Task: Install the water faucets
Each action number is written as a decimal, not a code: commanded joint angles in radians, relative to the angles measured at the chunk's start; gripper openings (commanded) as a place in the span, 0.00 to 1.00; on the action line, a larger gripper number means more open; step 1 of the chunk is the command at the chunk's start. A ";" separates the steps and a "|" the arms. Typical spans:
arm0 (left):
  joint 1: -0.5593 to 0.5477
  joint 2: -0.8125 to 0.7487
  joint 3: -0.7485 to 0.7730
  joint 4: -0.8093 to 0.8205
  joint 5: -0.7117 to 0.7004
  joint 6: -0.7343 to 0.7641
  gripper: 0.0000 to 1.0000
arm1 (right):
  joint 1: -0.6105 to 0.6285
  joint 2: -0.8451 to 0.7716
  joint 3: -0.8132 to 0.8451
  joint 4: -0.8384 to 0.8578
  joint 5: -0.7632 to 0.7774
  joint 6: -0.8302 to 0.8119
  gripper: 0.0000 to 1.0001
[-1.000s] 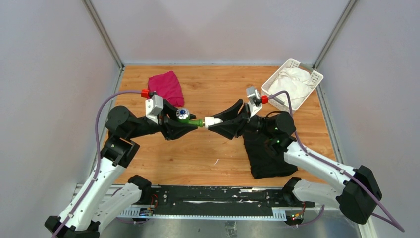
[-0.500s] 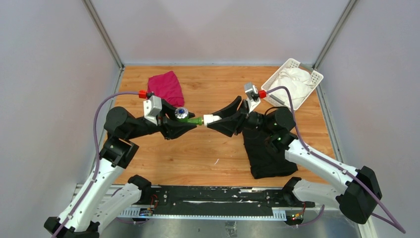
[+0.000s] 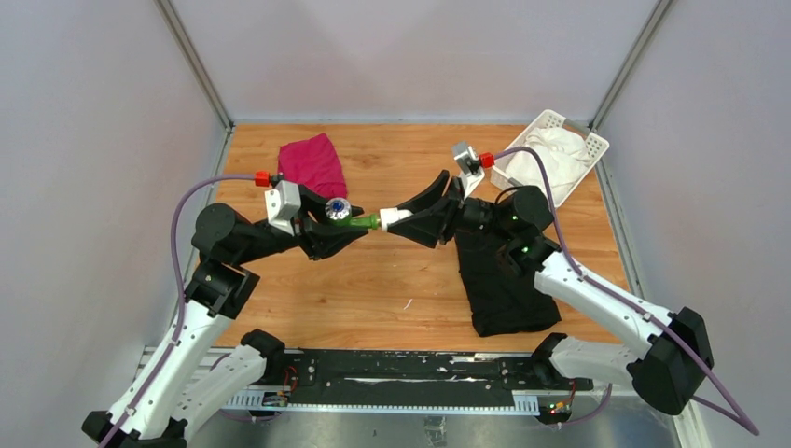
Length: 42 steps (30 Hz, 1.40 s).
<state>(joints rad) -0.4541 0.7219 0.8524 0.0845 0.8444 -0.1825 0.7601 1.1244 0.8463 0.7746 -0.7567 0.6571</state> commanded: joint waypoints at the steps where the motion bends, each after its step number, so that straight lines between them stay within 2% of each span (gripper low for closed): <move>1: -0.058 0.038 -0.027 -0.003 0.056 0.031 0.00 | 0.043 0.078 0.087 -0.087 -0.118 0.076 0.00; 7: -0.058 0.031 -0.043 -0.003 0.019 0.046 0.00 | 0.032 0.125 0.135 -0.155 -0.206 0.118 0.00; 16: -0.067 0.012 -0.081 -0.005 0.003 0.136 0.00 | 0.008 0.206 0.197 -0.136 -0.322 0.324 0.00; 22: -0.078 0.018 -0.102 -0.024 -0.009 0.181 0.00 | 0.006 0.215 0.222 -0.148 -0.373 0.390 0.00; 25: -0.100 0.024 -0.090 -0.091 -0.038 0.268 0.00 | 0.007 0.215 0.235 -0.183 -0.391 0.397 0.00; 28: -0.160 0.054 -0.027 -0.305 -0.123 0.452 0.00 | 0.003 0.220 0.240 -0.219 -0.411 0.408 0.00; 31: -0.223 0.082 -0.001 -0.392 -0.189 0.538 0.00 | -0.003 0.224 0.225 -0.196 -0.425 0.447 0.00; 34: -0.245 0.080 -0.014 -0.382 -0.194 0.551 0.00 | -0.020 0.232 0.191 -0.073 -0.437 0.539 0.00; 38: -0.254 0.055 -0.047 -0.345 -0.169 0.564 0.00 | -0.046 0.267 0.132 0.269 -0.445 0.788 0.00; 42: -0.255 0.047 -0.053 -0.349 -0.141 0.570 0.00 | -0.057 0.330 0.107 0.530 -0.437 0.997 0.00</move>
<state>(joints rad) -0.6670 0.6895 0.8646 -0.2218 0.6601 0.3412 0.6468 1.4105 0.9371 0.8833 -1.3266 1.3628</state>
